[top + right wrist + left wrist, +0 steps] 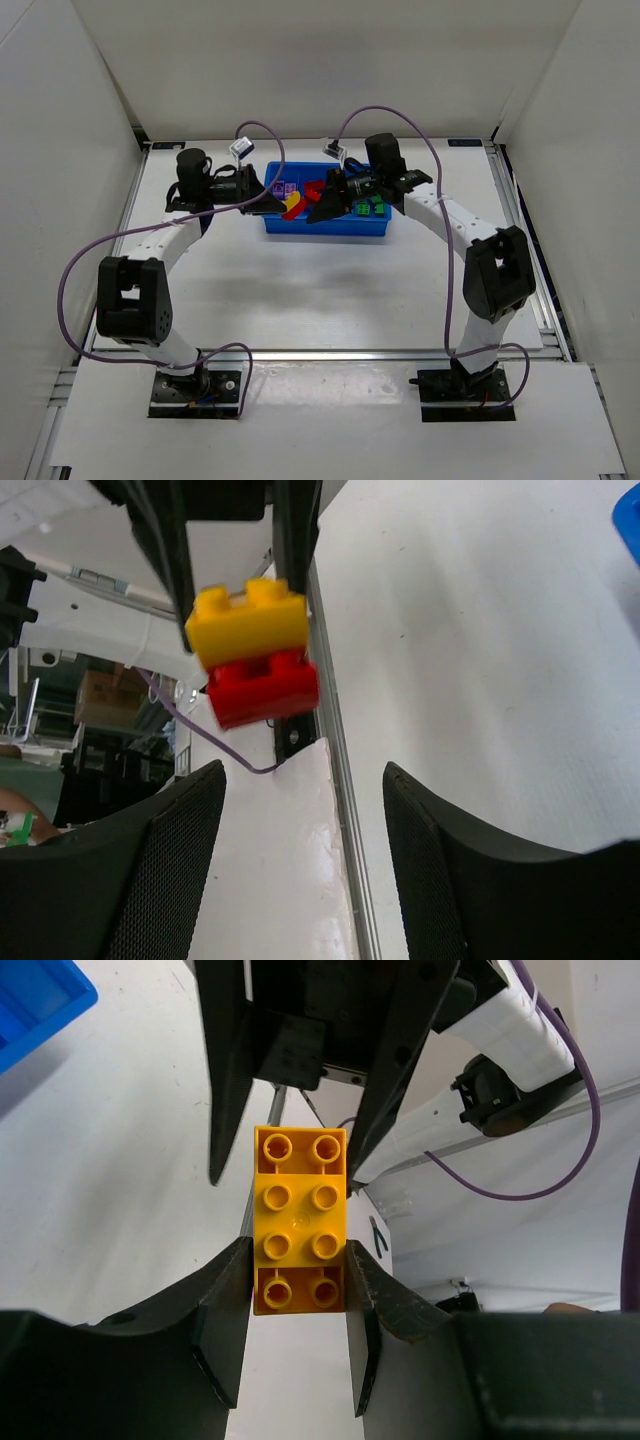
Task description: Sort the legos into containers by color
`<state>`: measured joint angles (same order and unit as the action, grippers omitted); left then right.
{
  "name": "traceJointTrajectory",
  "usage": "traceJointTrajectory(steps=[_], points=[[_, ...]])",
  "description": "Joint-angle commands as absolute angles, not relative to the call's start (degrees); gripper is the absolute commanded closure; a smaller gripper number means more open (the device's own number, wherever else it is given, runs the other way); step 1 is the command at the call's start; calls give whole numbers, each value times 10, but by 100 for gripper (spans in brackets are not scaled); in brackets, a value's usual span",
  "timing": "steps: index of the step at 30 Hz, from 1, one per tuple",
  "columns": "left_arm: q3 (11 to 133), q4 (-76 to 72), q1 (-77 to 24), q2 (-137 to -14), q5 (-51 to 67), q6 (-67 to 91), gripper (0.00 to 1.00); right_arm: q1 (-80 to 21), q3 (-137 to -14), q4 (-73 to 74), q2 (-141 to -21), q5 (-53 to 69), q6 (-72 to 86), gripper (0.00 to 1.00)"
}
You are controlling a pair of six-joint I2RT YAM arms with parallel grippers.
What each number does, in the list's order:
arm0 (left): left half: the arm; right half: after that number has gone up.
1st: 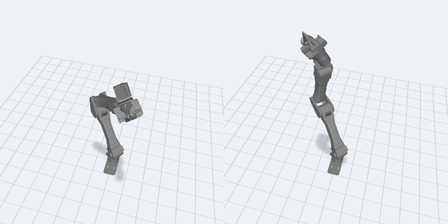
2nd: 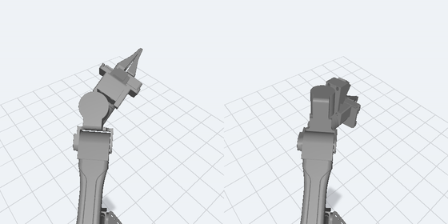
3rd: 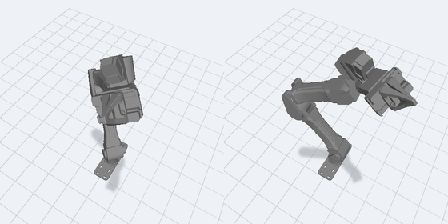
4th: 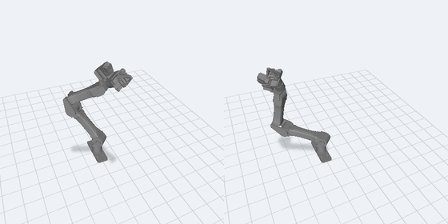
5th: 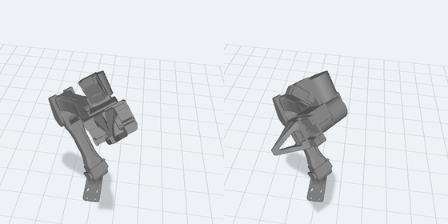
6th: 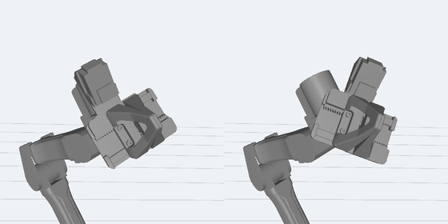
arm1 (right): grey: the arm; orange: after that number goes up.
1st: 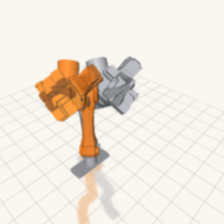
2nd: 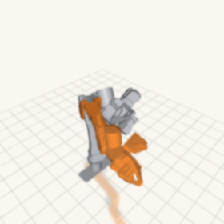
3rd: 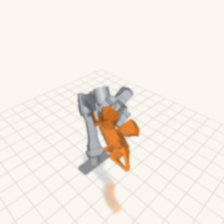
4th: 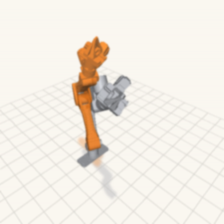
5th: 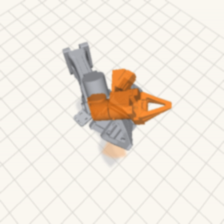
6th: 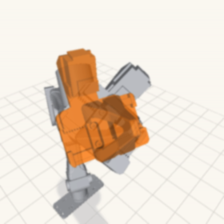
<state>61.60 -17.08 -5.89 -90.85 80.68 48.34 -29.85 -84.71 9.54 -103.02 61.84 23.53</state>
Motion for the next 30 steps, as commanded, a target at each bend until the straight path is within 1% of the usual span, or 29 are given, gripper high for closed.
traceJointTrajectory(steps=[1,12,17,27,30], points=[[621,-183,-66,-872,822,487,88,-300,-893,96,-1040,615,222,32],[613,-184,-68,-877,821,487,88,-316,-925,91,-1056,631,214,32],[622,-184,-69,-888,824,486,88,-330,-937,82,-1060,642,213,36],[619,-184,-76,-892,825,487,87,-337,-946,68,-1066,650,217,49],[613,-184,-76,-893,824,486,87,-337,-945,62,-1066,656,214,59]])
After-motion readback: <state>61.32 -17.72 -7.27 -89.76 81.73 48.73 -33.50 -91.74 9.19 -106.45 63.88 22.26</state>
